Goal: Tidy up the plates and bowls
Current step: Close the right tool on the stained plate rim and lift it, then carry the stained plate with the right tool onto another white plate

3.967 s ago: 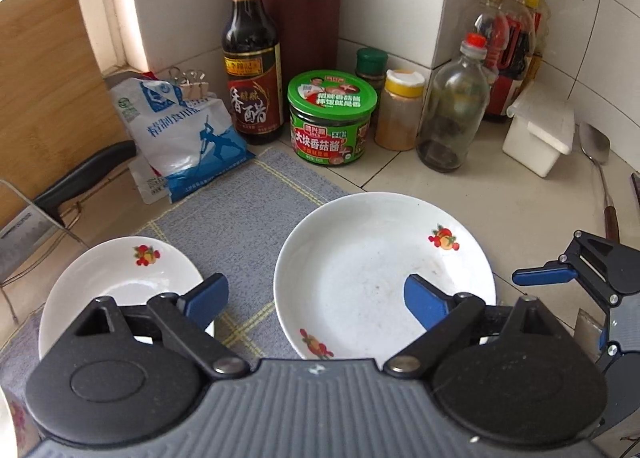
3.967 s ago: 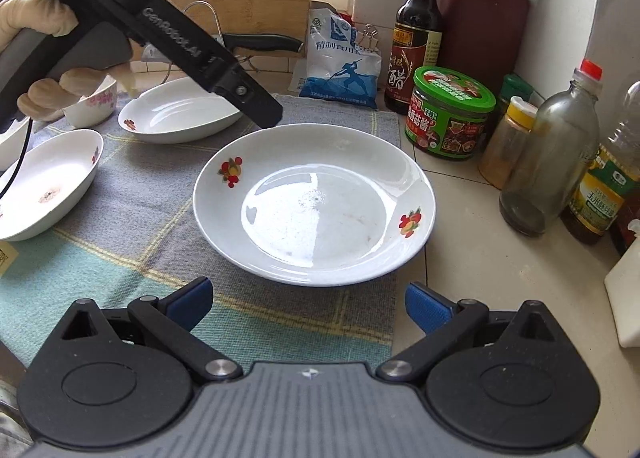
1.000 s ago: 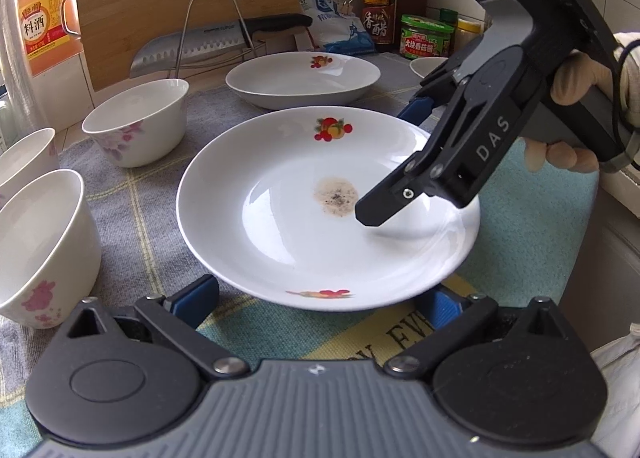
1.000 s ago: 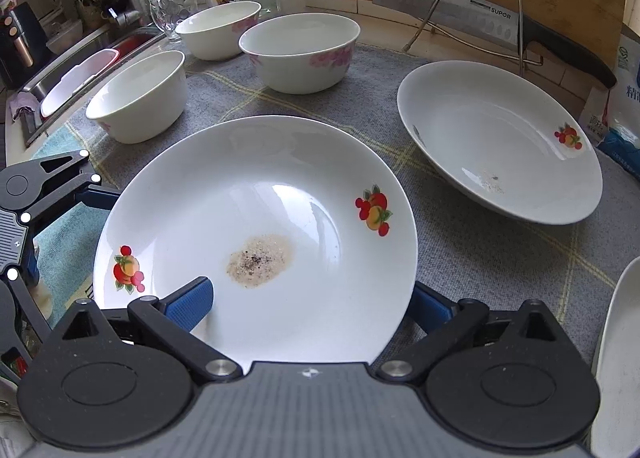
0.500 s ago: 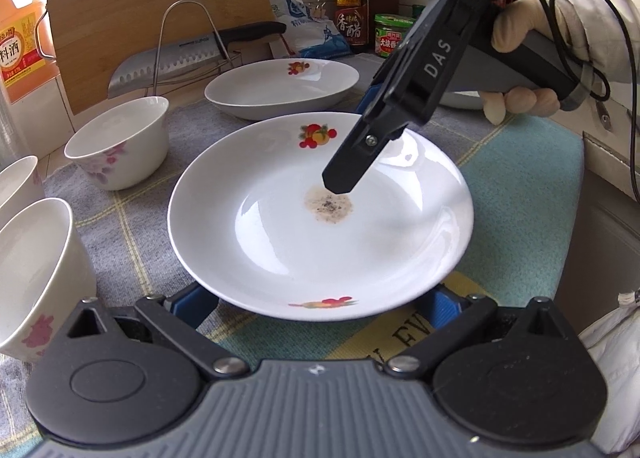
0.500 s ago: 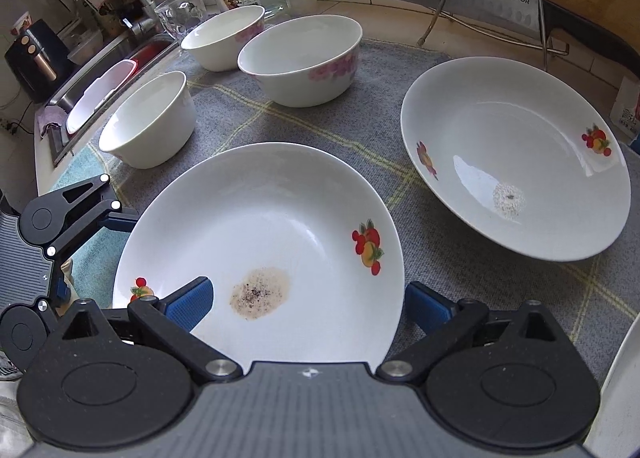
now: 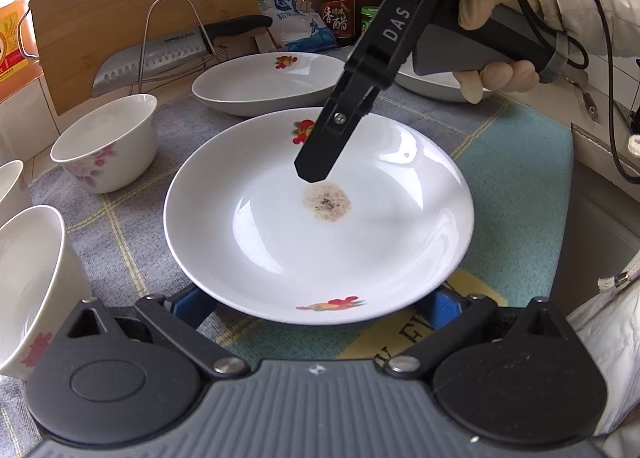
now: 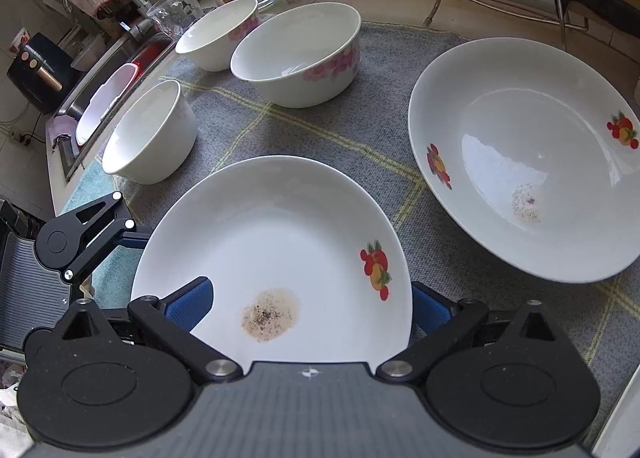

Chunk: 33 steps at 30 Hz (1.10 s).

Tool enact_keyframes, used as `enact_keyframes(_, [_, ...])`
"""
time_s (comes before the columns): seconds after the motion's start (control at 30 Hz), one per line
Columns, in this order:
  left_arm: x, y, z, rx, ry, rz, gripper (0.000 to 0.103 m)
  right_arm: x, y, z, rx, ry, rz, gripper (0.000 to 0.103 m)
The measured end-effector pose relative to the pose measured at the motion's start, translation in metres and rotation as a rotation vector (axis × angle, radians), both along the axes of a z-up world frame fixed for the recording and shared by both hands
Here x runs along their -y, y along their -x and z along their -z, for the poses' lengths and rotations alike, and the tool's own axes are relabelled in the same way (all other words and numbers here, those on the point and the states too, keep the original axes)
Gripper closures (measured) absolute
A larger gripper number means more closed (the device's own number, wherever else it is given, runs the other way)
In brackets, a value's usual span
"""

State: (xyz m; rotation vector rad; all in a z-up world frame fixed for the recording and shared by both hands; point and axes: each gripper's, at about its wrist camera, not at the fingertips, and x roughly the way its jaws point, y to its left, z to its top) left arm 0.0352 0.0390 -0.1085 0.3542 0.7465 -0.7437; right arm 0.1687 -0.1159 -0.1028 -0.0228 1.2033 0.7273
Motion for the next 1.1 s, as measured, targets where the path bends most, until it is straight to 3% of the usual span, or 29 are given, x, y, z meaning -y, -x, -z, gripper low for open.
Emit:
enact_keyframes(0.33, [0.0007,-0.0017,0.0006,-0.005,-0.004,0.015,0.0,-0.0023,-0.0052,-0.0006,-0.053,-0.021,0.0,0.0])
enact_keyframes(1.1, [0.0054,-0.0048,-0.0047,-0.019,-0.044,0.034,0.002,-0.0038,-0.002,-0.004,-0.045,-0.004,-0.018,0.0])
